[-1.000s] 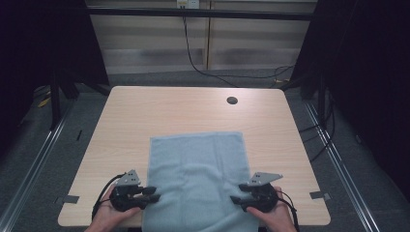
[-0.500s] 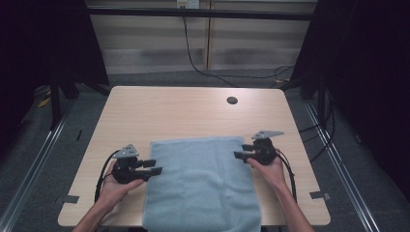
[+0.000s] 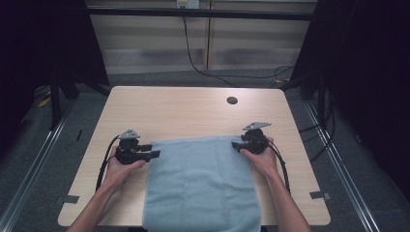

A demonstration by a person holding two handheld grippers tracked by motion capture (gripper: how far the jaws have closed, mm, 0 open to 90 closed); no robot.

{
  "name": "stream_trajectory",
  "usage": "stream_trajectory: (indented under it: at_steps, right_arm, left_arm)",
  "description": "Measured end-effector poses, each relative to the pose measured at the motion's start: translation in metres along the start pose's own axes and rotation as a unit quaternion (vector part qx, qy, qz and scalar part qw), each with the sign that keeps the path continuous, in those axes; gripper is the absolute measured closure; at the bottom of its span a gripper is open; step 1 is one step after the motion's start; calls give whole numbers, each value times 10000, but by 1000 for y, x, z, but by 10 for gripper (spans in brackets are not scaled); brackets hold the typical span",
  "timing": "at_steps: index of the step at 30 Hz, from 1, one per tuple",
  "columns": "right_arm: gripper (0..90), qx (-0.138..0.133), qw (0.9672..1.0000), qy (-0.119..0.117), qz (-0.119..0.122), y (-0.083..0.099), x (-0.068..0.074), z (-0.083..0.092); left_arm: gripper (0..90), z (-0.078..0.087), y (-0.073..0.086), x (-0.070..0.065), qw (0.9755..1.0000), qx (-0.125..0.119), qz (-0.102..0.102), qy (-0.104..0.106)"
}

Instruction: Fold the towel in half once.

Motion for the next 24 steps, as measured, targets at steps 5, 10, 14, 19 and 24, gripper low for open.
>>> stream_trajectory:
  at_steps: [5, 10, 14, 19, 24]
  right_arm:
    - [714, 50, 9998, -155, 99, 1, 5, 7]
    - [833, -3, 9994, -314, -131, 5, 3, 11]
    - [840, -16, 9992, -346, -200, 6, 3, 12]
    - [842, -36, 9991, -366, -216, 7, 7, 14]
    - [859, 13, 9984, -473, -300, 8, 13, 18]
  left_arm:
    - [412, -12, 1, 7, 9998, 88, 151, -131]
    - [403, -23, 5, 8, 9996, 225, -62, -151]
    - [451, -26, 6, 5, 9985, 220, -434, -235]
    - [650, -27, 7, -5, 9942, 366, -991, -187]
    - [854, -27, 7, -5, 9982, 387, -428, 165]
Point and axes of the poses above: each handheld gripper's, and its own axes: z roughly backward along the jaws, y roughly out of its underside, x roughly to its left, the point moved 1 cm from there along -z, roughly forward along the jaws, and after that the axes turned 14 degrees about -x, right-handed, at the moved point
